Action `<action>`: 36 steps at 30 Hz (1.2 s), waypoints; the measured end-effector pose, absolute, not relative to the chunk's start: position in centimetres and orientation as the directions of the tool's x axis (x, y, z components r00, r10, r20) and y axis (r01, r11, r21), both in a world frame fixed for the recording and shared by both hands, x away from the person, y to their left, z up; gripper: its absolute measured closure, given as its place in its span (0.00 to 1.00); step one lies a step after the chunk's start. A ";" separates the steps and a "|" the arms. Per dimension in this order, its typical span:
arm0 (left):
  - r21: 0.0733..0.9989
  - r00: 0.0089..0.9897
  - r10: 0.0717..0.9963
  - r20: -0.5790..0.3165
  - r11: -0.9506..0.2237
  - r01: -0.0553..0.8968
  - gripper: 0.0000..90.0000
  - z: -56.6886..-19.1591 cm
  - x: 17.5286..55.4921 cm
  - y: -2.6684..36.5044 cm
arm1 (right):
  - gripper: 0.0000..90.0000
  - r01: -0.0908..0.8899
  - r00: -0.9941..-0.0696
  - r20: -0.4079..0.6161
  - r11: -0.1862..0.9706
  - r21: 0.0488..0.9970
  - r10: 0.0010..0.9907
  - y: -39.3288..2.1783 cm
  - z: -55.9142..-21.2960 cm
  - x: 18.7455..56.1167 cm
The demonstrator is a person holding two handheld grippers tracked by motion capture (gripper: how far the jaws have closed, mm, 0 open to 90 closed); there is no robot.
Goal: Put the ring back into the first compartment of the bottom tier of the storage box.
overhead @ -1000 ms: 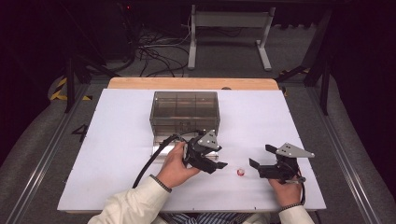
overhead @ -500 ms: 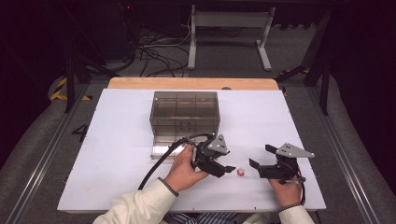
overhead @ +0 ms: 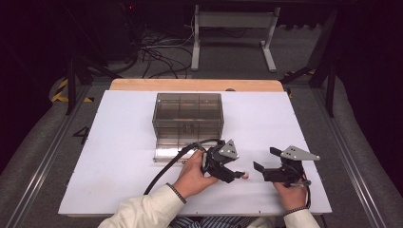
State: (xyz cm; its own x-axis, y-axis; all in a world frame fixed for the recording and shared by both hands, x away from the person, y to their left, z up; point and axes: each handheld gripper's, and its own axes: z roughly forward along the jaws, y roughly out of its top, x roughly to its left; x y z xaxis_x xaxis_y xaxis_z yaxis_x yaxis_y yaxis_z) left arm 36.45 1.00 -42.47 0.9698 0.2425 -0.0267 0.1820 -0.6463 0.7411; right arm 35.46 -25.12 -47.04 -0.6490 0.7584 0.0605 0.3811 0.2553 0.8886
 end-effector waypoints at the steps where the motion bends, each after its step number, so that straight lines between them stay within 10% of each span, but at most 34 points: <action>1: 0.740 0.970 0.243 -0.028 -0.647 0.183 0.45 -42.6 36.4 0.9 | 0.09 0.381 -0.649 0.061 0.255 0.889 0.758 -25.1 -47.0 35.5; 36: 0.746 0.963 0.258 -0.073 -0.627 0.225 0.49 -46.8 36.9 -2.1 | 0.09 0.378 -0.654 0.061 0.256 0.890 0.754 -25.1 -47.0 35.4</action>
